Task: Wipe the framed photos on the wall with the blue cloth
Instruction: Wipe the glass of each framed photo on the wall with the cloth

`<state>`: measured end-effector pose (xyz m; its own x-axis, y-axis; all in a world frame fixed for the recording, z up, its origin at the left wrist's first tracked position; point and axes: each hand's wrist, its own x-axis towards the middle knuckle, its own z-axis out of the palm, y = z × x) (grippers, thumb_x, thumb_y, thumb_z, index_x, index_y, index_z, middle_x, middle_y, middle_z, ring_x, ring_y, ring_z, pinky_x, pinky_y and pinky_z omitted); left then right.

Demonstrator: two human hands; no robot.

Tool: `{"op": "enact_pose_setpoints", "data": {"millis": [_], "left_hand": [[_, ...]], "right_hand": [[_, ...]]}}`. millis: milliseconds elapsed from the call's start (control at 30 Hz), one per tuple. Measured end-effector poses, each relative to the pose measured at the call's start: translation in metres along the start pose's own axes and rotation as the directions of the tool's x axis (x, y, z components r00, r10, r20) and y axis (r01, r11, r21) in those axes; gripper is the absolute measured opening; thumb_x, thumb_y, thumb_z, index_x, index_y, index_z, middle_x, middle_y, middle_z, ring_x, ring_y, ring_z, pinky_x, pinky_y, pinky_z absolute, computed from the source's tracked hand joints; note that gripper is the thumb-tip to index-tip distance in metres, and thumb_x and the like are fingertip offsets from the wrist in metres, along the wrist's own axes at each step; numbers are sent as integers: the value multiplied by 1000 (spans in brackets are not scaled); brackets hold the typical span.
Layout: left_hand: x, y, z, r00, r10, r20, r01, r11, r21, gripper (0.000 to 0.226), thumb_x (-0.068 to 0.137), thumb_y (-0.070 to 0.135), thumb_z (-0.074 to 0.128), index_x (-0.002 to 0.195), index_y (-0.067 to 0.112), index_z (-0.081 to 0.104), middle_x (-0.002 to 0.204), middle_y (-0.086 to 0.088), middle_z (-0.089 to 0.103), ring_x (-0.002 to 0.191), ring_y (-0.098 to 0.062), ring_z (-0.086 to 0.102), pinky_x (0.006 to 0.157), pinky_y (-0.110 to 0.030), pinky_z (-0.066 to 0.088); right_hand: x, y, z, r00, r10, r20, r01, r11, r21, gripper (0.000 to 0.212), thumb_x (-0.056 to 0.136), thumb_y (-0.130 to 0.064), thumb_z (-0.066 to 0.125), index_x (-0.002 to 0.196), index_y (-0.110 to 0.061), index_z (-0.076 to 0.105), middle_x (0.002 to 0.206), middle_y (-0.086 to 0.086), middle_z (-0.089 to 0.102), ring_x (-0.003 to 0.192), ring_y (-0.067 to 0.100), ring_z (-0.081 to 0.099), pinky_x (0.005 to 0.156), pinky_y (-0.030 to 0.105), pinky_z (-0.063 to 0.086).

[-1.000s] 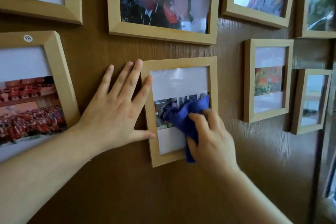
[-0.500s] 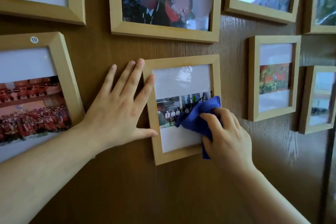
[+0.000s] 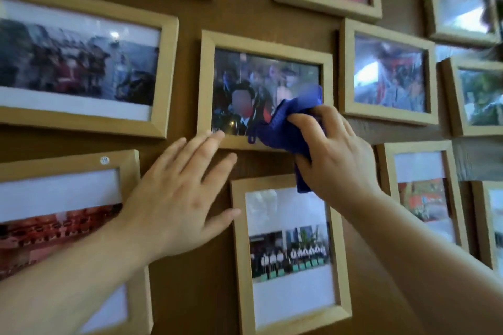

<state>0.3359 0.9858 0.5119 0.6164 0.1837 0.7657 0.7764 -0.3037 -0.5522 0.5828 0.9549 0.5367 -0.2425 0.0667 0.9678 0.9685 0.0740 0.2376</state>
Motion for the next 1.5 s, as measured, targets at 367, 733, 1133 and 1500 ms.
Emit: {"op": "enact_pose_setpoints", "data": {"millis": [367, 733, 1133, 1500], "left_hand": [[62, -45, -25, 979, -203, 4, 199, 964, 178, 95, 83, 73, 30, 147, 2, 28, 151, -21, 38, 142, -35, 30, 114, -56, 28], [66, -53, -16, 973, -230, 16, 223, 959, 175, 94, 84, 77, 26, 140, 3, 41, 146, -21, 46, 138, -35, 38, 111, -60, 30], [67, -51, -9, 969, -245, 44, 234, 957, 168, 107, 76, 84, 29, 143, 1, 37, 144, -20, 49, 139, -33, 38, 113, -62, 24], [66, -53, -3, 969, -247, 32, 236, 951, 198, 109, 77, 85, 28, 142, -3, 37, 143, -23, 48, 137, -36, 40, 110, -64, 28]], "right_hand": [[96, -37, 27, 998, -5, -69, 9, 999, 49, 42, 85, -34, 61, 122, -18, 49, 121, 12, 50, 104, 29, 52, 61, 33, 44], [89, 33, 24, 980, 194, -45, -196, 980, -38, 34, 88, -26, 59, 119, -16, 51, 122, 11, 46, 107, 31, 49, 62, 32, 36], [75, -43, 27, 988, -152, 11, 150, 983, 108, 39, 79, -30, 67, 115, -18, 59, 112, 9, 58, 95, 27, 56, 70, 40, 50], [52, 42, 11, 998, 9, 57, -6, 998, -65, 40, 74, -20, 71, 112, -15, 59, 107, 11, 58, 89, 30, 59, 56, 29, 42]]}}
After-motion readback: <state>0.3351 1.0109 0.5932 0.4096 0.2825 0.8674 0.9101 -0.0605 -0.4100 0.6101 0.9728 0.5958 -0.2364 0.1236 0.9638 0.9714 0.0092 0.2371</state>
